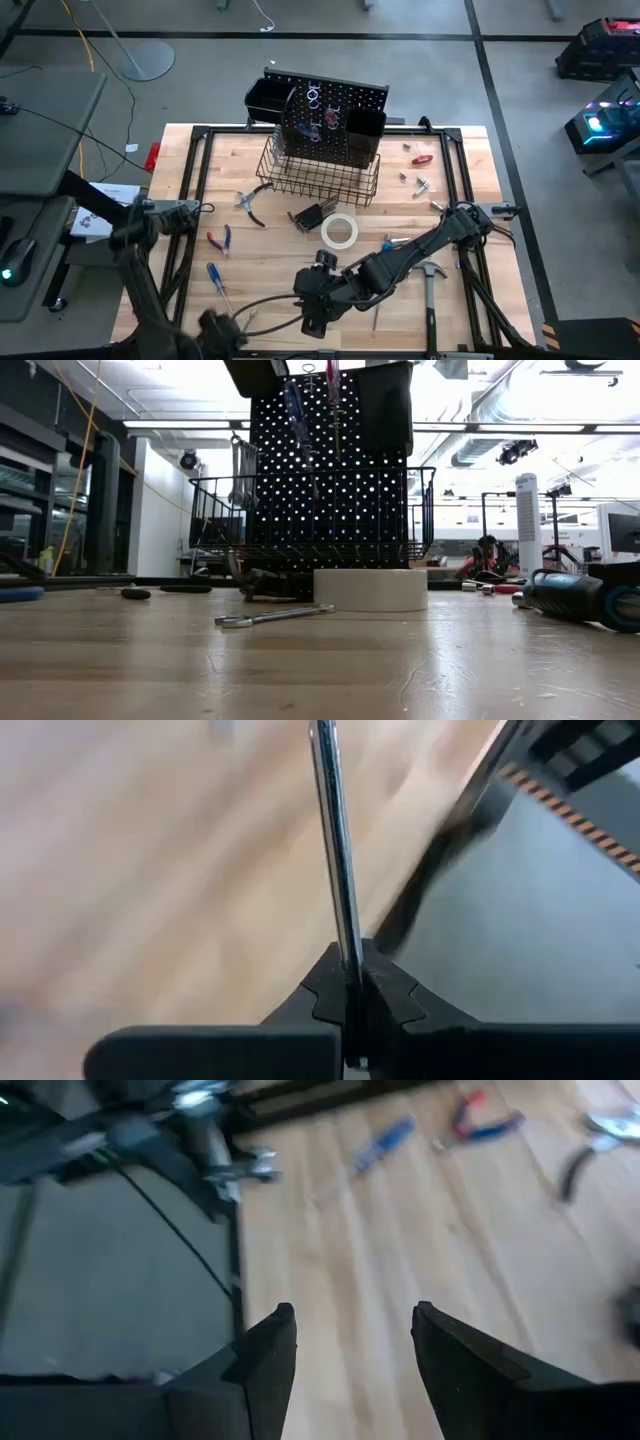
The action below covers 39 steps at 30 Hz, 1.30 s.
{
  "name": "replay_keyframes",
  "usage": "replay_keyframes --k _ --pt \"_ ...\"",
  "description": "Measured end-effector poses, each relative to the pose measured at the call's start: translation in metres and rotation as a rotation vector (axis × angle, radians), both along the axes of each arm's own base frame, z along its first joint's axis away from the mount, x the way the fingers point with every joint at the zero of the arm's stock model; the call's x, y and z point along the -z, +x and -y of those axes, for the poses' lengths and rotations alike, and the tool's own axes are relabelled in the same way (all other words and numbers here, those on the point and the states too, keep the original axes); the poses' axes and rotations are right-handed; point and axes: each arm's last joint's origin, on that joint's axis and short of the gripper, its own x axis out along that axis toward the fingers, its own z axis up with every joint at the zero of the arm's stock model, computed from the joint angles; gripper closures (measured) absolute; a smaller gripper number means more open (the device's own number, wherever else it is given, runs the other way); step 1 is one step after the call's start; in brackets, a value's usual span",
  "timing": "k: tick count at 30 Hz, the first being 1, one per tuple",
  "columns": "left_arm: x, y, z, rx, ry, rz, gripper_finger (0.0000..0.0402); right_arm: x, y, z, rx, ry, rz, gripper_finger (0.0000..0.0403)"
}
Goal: Hang tools onto peg board
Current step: Hang the wrench on the peg board
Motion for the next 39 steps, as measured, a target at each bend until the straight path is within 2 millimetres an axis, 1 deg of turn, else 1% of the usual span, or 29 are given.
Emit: replay_keyframes --k 3,6,9,11,14,16,18,20,21,23,25,27,29,31,33,35,39 --pt "-0.041 0.006 -0.031 0.075 0.095 0.076 0.0400 -0.010 0.004 -0.003 -0.009 0.030 0.098 0.0212" --pt "-0.079 0.006 -0.064 0.128 0.173 0.126 0.0401 -0.028 0.008 -0.004 -0.007 0.045 0.244 0.0212" --pt "-0.114 0.000 -0.095 0.162 0.236 0.226 0.0401 -0.052 0.012 0.000 0.015 0.057 0.431 0.0212" --pt "-0.135 -0.008 -0.113 0.183 0.261 0.278 0.0401 -0.066 0.014 0.006 0.049 0.043 0.542 0.0212" --pt "-0.156 -0.021 -0.135 0.243 0.252 0.300 0.0401 -0.081 0.012 0.017 0.074 -0.020 0.600 0.0212" --pt "-0.167 -0.030 -0.149 0.333 0.193 0.260 0.0401 -0.091 0.003 0.026 0.048 -0.139 0.584 0.0212" --pt "-0.172 -0.036 -0.164 0.441 0.080 0.157 0.0401 -0.102 -0.008 0.033 0.017 -0.305 0.561 0.0212" --pt "-0.174 -0.035 -0.179 0.485 -0.038 0.058 0.0401 -0.111 -0.018 0.039 -0.003 -0.512 0.529 0.0212" --pt "-0.176 -0.032 -0.187 0.474 -0.093 0.035 0.0401 -0.111 -0.019 0.040 -0.019 -0.628 0.503 0.0212" --pt "-0.181 -0.024 -0.202 0.441 -0.192 0.038 0.0401 -0.110 -0.020 0.039 -0.054 -0.871 0.435 0.0212" --pt "-0.190 -0.017 -0.217 0.415 -0.266 0.103 0.0401 -0.101 -0.017 0.035 -0.107 -1.096 0.337 0.0212" --pt "-0.199 -0.009 -0.232 0.374 -0.331 0.183 0.0401 -0.092 -0.012 0.033 -0.135 -1.281 0.225 0.0212" --pt "-0.206 -0.002 -0.246 0.326 -0.378 0.245 0.0401 -0.083 -0.006 0.031 -0.146 -1.423 0.117 0.0212" --pt "-0.209 0.005 -0.258 0.305 -0.421 0.276 0.0401 -0.075 0.001 0.029 -0.123 -1.519 0.036 0.0212" --pt "-0.211 0.010 -0.266 0.300 -0.462 0.292 0.0401 -0.070 0.010 0.029 -0.064 -1.582 -0.021 0.0212" --pt "-0.213 0.017 -0.269 0.317 -0.514 0.314 0.0401 -0.070 0.018 0.033 -0.018 -1.621 -0.056 0.0212" --pt "-0.216 0.034 -0.269 0.325 -0.587 0.365 0.0401 -0.073 0.024 0.045 0.006 -1.629 -0.073 0.0212"
